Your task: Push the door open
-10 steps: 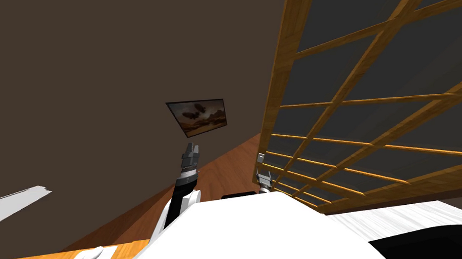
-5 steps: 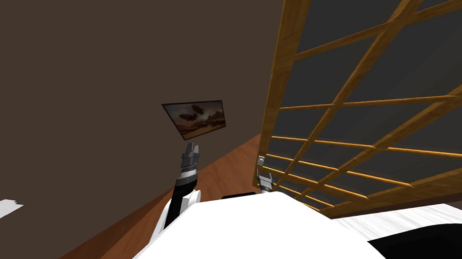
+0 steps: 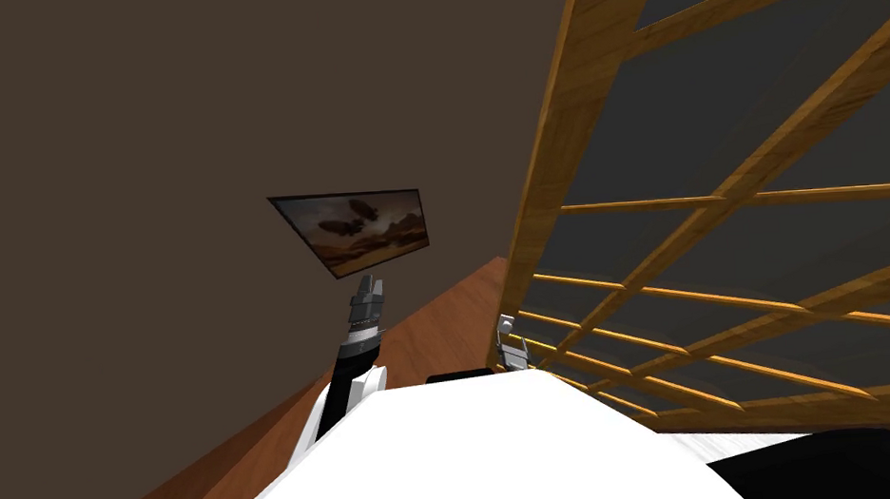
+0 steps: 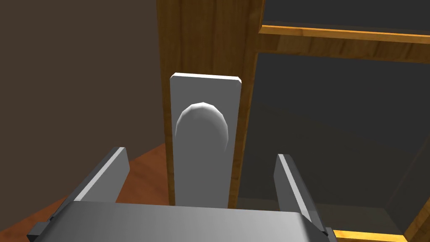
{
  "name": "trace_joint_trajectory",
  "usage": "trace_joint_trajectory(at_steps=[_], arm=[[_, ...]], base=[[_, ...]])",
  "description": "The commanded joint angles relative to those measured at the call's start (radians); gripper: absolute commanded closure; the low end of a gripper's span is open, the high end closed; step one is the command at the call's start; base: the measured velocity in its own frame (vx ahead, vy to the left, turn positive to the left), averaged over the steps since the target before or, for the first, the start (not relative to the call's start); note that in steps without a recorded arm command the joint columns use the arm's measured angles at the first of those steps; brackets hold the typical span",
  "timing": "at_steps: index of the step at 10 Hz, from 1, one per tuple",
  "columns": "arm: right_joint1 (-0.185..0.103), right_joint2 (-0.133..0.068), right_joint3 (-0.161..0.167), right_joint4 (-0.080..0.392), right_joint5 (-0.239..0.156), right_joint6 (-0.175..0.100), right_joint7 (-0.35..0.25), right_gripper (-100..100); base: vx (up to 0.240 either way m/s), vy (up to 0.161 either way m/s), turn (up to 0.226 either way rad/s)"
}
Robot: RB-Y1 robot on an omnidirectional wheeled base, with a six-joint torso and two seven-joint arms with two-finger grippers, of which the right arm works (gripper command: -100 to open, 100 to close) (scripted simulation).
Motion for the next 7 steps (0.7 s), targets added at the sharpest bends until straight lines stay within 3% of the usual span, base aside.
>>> trace_joint_trajectory(at_steps=[1,5,6,7], arm=[[0.011,-0.029,0.038,-0.015,-0.021,-0.019,-0.002,-100],[0.035,-0.082,0.112,-0.038,-0.059,-0.058,-0.009,-100],[0.034,-0.076,0.101,-0.040,-0.053,-0.050,-0.006,-100],[0.034,-0.076,0.101,-0.040,-0.053,-0.050,-0.006,100]], base=[[0.165,-0.029,-0.110],[0.183,-0.025,-0.068],[0.093,-0.010,-0.005],[-0.012,0.001,0.008]])
